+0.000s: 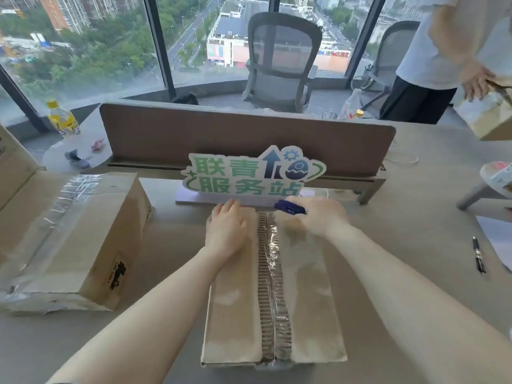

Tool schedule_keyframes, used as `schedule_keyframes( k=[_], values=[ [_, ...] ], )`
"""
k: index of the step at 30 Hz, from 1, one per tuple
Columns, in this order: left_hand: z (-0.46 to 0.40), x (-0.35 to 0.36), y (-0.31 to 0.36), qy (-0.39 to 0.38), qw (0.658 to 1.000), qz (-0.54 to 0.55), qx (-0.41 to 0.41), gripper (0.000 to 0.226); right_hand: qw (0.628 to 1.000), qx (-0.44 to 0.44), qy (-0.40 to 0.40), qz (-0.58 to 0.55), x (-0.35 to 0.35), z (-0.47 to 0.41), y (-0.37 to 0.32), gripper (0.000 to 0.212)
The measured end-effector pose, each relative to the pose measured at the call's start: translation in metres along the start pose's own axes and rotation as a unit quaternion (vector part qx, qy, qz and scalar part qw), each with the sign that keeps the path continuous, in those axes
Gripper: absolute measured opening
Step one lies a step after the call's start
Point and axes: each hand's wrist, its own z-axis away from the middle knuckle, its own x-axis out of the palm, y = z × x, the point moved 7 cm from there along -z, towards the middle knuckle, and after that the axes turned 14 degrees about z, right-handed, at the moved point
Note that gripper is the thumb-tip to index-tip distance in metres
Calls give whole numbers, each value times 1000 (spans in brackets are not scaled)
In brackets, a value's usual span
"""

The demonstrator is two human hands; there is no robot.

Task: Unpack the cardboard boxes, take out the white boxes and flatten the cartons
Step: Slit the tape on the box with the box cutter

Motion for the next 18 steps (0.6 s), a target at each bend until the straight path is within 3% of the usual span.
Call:
schedule_keyframes(
  k=[6,18],
  values=[
    [-24,12,-12,4,1000,23,7,30,992,-68,-58,93,-8,-46,-21,47],
    [-24,15,-12,43,999,-16,13,29,954,-242,-128,124,-21,-91,-40,47]
  ],
)
